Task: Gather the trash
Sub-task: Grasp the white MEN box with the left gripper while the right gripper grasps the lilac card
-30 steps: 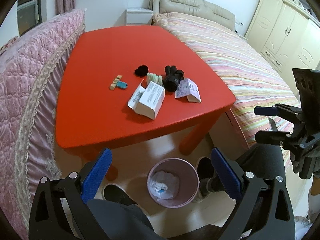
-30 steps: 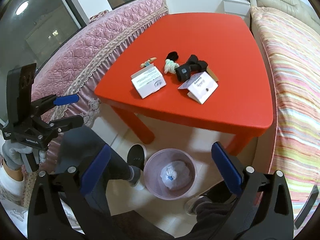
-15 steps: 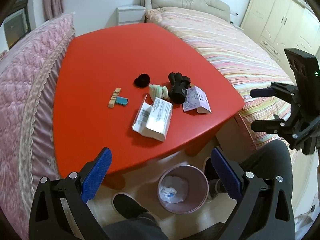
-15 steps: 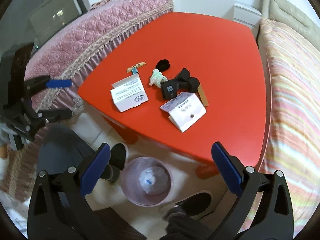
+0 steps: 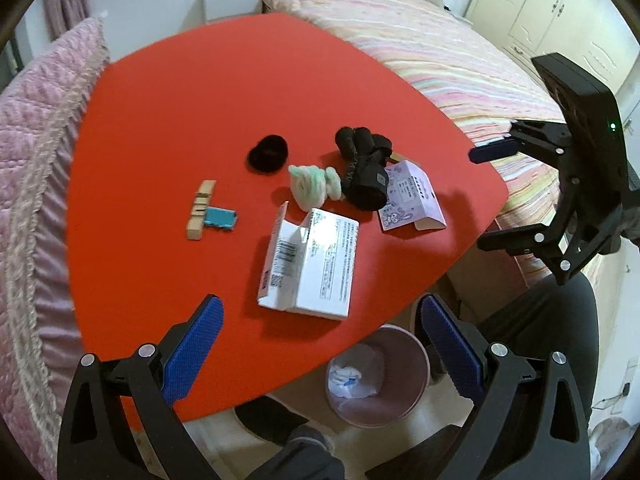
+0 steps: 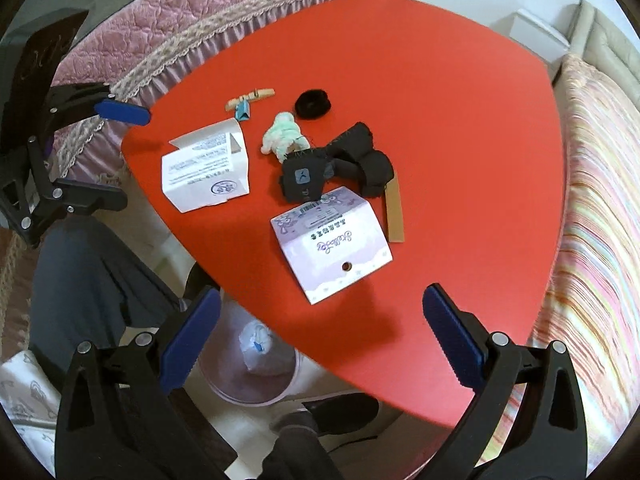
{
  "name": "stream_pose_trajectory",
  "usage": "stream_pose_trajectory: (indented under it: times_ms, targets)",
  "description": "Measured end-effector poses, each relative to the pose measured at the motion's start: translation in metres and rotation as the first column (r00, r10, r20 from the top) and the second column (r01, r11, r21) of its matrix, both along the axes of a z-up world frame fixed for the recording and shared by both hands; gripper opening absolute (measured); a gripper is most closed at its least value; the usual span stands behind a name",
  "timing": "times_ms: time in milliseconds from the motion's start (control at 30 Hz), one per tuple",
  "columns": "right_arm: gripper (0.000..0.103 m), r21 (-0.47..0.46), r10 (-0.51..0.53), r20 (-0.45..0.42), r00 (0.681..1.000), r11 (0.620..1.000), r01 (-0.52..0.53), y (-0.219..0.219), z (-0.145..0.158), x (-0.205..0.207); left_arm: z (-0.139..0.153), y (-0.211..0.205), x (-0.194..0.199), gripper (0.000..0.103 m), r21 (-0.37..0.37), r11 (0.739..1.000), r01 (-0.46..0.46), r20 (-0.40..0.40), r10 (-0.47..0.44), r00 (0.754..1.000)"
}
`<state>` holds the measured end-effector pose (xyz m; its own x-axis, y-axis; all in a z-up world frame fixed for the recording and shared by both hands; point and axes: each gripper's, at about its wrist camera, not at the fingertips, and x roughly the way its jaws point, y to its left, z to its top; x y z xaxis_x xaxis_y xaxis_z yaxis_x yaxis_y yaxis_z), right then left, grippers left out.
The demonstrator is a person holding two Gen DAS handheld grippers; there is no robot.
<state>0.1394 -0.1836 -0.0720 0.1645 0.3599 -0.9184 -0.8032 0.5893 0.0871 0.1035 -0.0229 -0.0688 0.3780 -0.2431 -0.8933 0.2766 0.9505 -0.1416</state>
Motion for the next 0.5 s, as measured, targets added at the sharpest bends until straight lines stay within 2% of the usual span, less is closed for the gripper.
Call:
stream_pose_trajectory:
  times_ms: [267,500]
  targets:
    - [0.099,-0.044,0.053,-0.009,0.999,0.998,-0.053,0.011,-0.022,0.013,-0.027,-0.003,0.018,0.095,0.006,1.0,0.011,-0.067,-0.011,0.998]
    - [0.097,-0.05,0.075,-0.009,0.997,0.996,-0.075,0.017,-0.032,0.02,-0.037,0.003,0.024,0.095,0.002,1.0,0.004,-0.078,-0.004,0.997]
